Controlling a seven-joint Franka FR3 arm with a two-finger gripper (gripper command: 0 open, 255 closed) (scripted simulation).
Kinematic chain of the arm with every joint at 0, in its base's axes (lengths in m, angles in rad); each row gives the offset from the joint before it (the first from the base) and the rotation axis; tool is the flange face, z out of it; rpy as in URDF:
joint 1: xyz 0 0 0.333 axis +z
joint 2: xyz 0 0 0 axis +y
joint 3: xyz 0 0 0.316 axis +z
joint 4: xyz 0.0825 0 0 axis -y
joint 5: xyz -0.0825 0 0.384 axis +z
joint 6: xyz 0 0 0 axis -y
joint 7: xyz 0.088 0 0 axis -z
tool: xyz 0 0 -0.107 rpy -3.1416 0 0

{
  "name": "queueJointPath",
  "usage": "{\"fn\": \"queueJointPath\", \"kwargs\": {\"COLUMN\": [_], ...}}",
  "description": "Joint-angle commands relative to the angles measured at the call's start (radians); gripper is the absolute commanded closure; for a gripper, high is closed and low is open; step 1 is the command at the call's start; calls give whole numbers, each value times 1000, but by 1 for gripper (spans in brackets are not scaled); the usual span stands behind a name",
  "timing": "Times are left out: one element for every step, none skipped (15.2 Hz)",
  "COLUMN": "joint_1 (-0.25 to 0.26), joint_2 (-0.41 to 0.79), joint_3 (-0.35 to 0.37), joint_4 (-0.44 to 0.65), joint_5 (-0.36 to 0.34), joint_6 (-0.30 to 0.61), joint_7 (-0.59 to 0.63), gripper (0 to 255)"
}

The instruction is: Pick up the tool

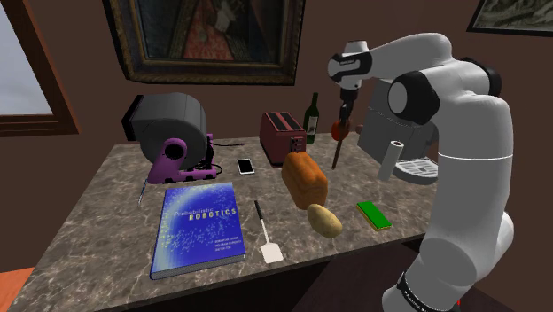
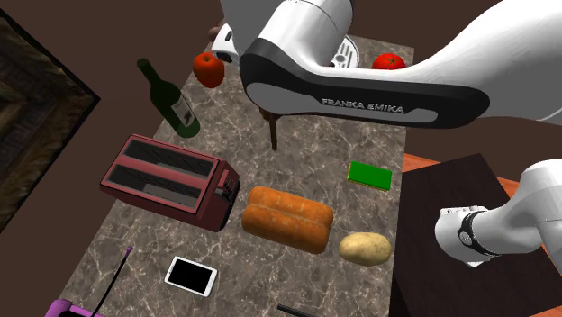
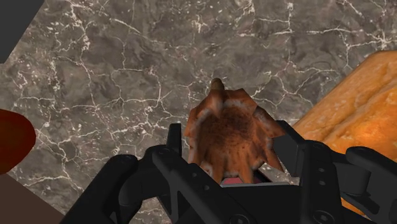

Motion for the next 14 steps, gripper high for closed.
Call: {"fn": "queueJointPath", "kwargs": {"joint_1": [-2,-3,-5,-6,-8,-9,-11,-13,-16,-18,-20,-23,-24,-24], "joint_2": [-3,-3,-3,-2,-1,0,1,3,5,7,10,13,13,14], "joint_3": [-2,-2,-2,-3,-3,-3,-4,-4,-4,-4,-5,-5,-5,-5], "joint_4": [21,35,49,63,77,93,108,124,141,158,176,194,196,197], "joint_5": [-1,-1,-1,-1,0,0,1,1,2,3,5,6,6,6], "joint_6": [-23,-37,-50,-64,-78,-92,-106,-120,-135,-149,-164,-179,-181,-181], "joint_7": [-2,-3,-4,-5,-6,-7,-8,-10,-11,-12,-14,-15,-15,-15], "gripper": [255,255,255,255,255,255,255,255,255,255,255,255,255,255]}}
